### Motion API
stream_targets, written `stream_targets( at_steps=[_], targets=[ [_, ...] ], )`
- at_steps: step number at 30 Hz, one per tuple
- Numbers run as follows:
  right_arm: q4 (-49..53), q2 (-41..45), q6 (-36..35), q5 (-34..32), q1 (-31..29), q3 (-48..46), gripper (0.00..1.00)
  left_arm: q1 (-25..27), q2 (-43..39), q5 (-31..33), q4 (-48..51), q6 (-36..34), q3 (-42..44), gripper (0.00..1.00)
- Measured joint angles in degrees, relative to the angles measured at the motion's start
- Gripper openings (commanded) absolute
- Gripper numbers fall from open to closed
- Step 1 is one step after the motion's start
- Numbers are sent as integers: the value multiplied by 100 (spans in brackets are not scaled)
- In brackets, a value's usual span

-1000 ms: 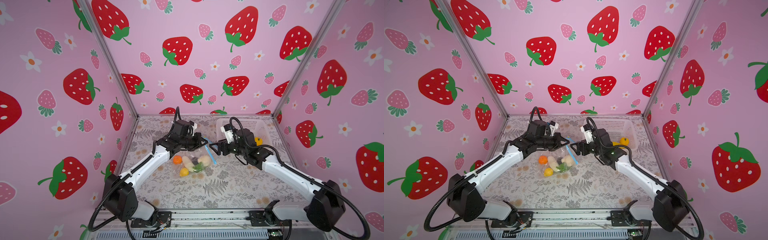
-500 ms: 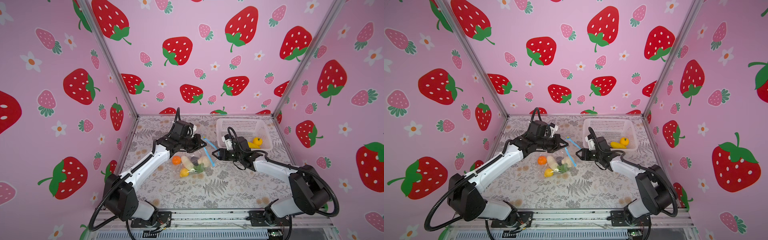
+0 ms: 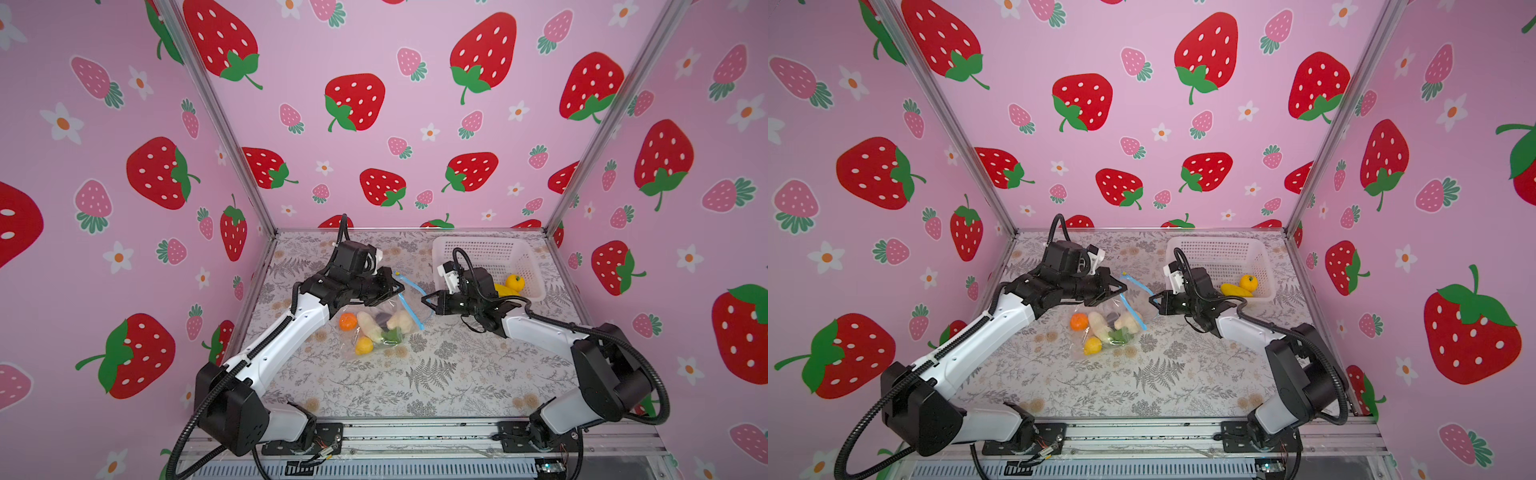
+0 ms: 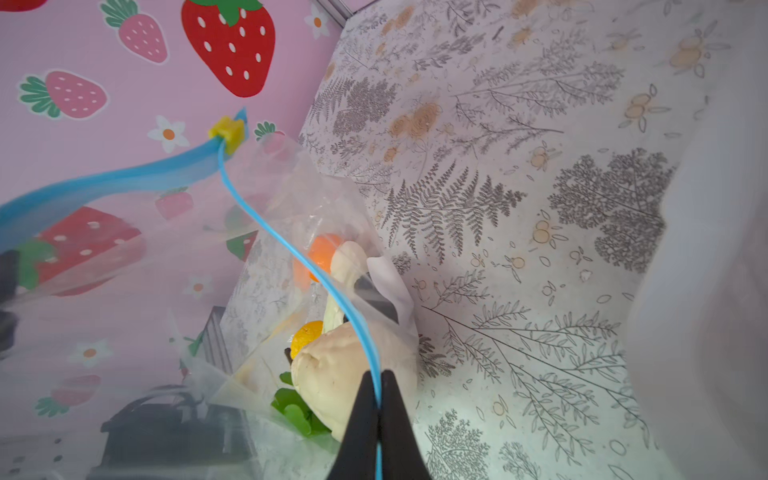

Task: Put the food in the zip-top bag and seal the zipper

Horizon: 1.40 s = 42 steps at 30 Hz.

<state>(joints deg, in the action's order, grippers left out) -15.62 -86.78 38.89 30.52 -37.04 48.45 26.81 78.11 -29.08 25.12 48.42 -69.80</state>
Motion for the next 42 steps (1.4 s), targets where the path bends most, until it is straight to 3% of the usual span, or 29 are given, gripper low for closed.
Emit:
stream_targets(
  at_steps=[16, 29, 35, 42],
  targets=[
    [1294, 249, -372, -164, -669, 2210, 1, -546, -1178, 487, 568, -240, -411, 0],
    [1600, -866, -466, -286, -1497, 3832, 2, -2109, -2065, 444, 1075, -796, -485, 0],
    [1305, -863, -332, -319, -1545, 3220, 3, -2286, -2006, 337, 1204, -970, -566, 0],
    [498, -420, 98, -358, -1217, 1207, 10, -1471, -850, 197, 846, -1010, -39, 0]
  ],
)
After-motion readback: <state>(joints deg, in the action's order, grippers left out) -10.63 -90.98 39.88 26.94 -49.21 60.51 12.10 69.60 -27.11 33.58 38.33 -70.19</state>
